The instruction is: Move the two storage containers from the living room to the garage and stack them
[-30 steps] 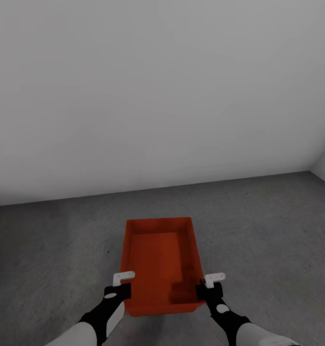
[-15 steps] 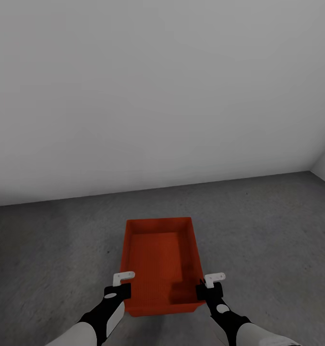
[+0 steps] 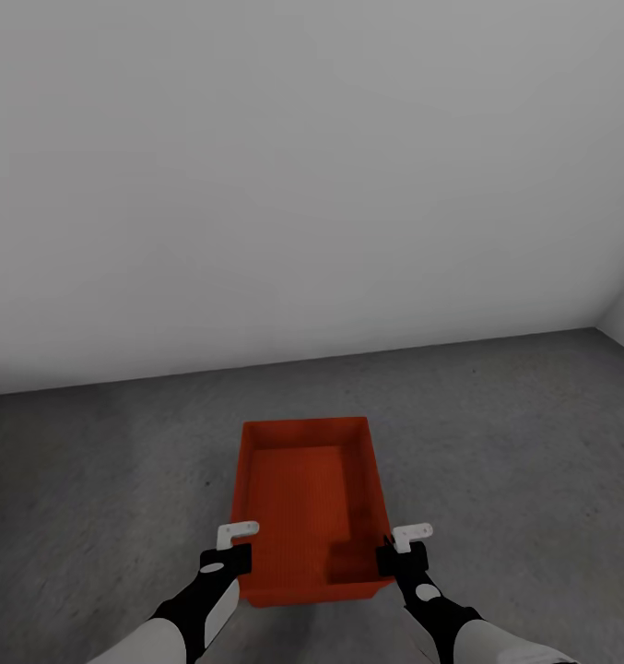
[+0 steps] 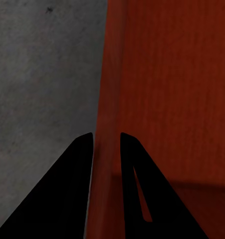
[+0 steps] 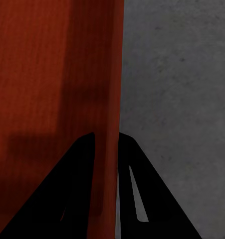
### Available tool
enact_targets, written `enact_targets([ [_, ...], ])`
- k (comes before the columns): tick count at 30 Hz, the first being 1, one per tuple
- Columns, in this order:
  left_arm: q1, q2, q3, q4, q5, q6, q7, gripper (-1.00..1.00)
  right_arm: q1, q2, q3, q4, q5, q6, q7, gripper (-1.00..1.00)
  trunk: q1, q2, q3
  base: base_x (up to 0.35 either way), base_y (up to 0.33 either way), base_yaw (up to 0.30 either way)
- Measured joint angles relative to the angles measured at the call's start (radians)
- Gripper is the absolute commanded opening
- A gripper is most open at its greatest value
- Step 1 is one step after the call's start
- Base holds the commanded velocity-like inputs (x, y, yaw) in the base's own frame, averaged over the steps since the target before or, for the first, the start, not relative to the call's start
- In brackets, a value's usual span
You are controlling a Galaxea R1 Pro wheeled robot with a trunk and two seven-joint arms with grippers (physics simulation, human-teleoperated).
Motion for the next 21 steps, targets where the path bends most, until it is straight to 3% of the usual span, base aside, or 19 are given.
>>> enact_targets([
  [6, 0.0, 0.0, 0.0, 0.0, -0.001, 0.0, 0.0, -1.0, 0.0, 0.0, 0.0, 0.0, 0.0, 0.0, 0.0, -1.0, 0.023, -0.042, -0.019, 0.0, 0.0, 0.0],
  [21, 0.0, 0.0, 0.002, -0.006, -0.008, 0.006, 0.0, -1.0, 0.0, 0.001, -0.003, 0.0, 0.0, 0.0, 0.0, -1.0, 0.023, -0.042, -0.019, 0.0, 0.0, 0.0],
])
